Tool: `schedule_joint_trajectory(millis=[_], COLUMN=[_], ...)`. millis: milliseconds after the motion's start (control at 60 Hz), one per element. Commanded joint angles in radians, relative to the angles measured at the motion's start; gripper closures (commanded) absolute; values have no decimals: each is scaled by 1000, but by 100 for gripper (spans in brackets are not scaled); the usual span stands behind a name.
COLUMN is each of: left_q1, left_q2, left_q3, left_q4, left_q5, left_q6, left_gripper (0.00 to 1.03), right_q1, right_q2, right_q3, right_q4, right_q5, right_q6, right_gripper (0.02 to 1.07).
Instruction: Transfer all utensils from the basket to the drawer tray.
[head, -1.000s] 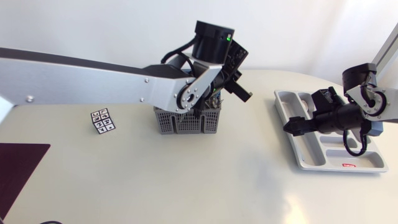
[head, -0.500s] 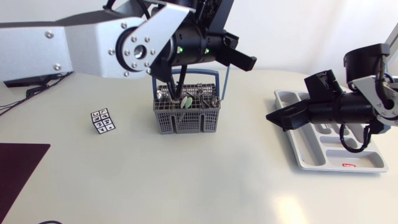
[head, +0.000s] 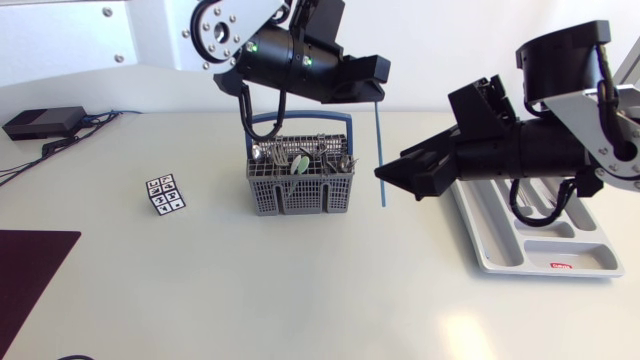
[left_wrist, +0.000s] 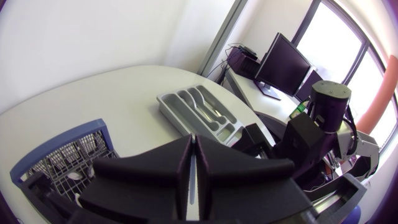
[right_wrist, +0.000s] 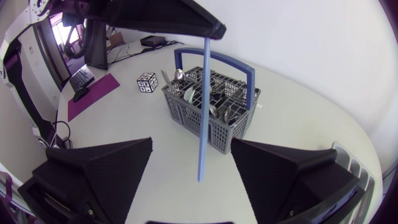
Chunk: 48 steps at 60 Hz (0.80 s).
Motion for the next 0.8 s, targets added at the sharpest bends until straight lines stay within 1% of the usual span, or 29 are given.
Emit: schedule_joint_trajectory(millis=[0,67,117,267,367,433,483,650,683,733,767,783], left_q1=[11,20,26,28,26,28,29,34,34,35,35,37], left_q2=[16,16,16,16,16,16,16,15,13,9,6,4], left_q3=[39,40,44,47,47,45,45,44,44,45,51,53], left_q4=[-10,-11,-11,-15,-15,-15,-15,-15,-13,-13,-13,-13], left_q5=[28,50,71,77,83,93,96,113,120,125,125,125], left_q6=[-34,-52,-60,-66,-74,-83,-84,-89,-89,-89,-89,-89], left_gripper=[100,100,100,100,100,100,100,100,95,84,71,69], right_q1=[13,18,19,22,29,33,35,46,47,47,47,47], right_q2=[49,66,78,89,95,92,93,101,104,106,106,106], right_q3=[49,65,71,69,63,52,48,34,29,23,15,11], right_q4=[7,7,10,26,36,47,49,52,52,52,52,50], right_q5=[10,16,18,26,36,41,41,52,53,53,53,53], right_q6=[41,43,45,45,43,41,41,41,40,40,38,38], right_gripper=[30,38,48,75,96,100,101,101,101,101,101,101])
